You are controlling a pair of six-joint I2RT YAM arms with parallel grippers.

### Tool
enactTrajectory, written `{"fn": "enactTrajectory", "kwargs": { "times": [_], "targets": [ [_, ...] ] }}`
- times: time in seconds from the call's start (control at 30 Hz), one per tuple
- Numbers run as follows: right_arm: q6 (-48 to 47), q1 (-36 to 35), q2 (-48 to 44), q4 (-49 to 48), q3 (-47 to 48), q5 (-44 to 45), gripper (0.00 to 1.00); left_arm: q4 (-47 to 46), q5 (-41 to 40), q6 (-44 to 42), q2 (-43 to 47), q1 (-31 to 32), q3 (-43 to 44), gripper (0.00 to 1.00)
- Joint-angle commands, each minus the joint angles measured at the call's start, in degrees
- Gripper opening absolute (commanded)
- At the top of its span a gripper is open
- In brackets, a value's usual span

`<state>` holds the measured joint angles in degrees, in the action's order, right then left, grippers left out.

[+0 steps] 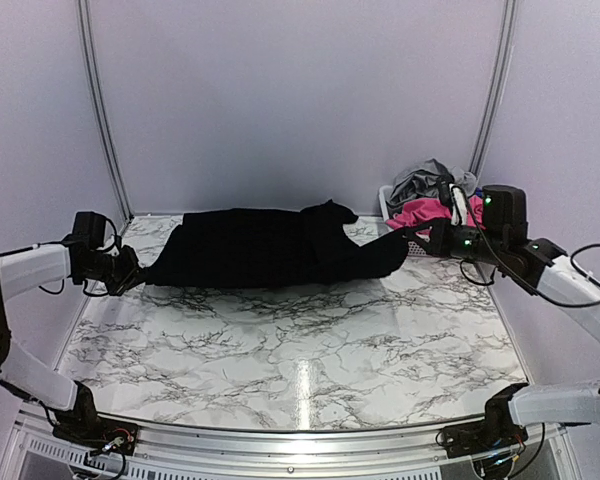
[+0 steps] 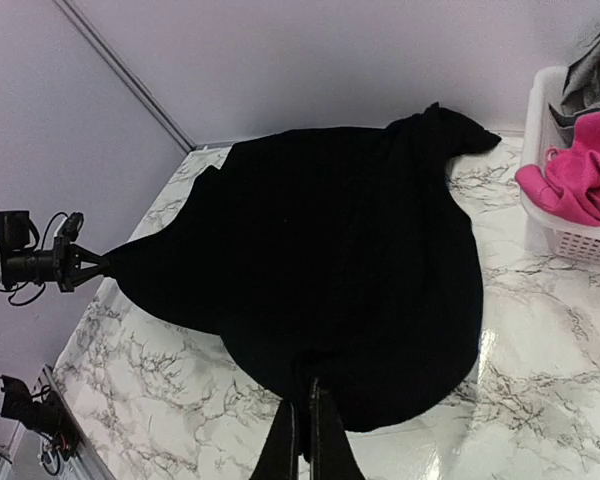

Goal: Fold and stack the mixed laundry pile
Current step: Flatten out the crumpled T-shirt at the center of the board, then adjust the flattened T-shirt at the center of the board.

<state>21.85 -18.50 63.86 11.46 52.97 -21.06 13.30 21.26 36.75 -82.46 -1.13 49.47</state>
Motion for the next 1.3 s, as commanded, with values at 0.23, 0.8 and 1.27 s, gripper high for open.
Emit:
{"fn": "enactTrajectory", "kwargs": {
  "times": [0.23, 0.8, 1.27],
  "targets": [
    [11.24, -19.91, -16.26, 24.59, -9.11, 5.0, 0.0, 27.33, -4.64, 1.98, 27.53, 0.71, -16.59, 0.05],
    [1.96, -20.57, 0.8, 25.23, 3.16, 6.51, 0.89, 30.26, -9.1, -1.64, 26.69, 0.72, -1.87, 0.78],
    [-6.38, -7.75, 44.48, 8.83, 26.71, 3.17, 0.6, 14.0, -9.43, -6.13, -21.77, 7.28, 25.01, 0.32]
  ]
}}
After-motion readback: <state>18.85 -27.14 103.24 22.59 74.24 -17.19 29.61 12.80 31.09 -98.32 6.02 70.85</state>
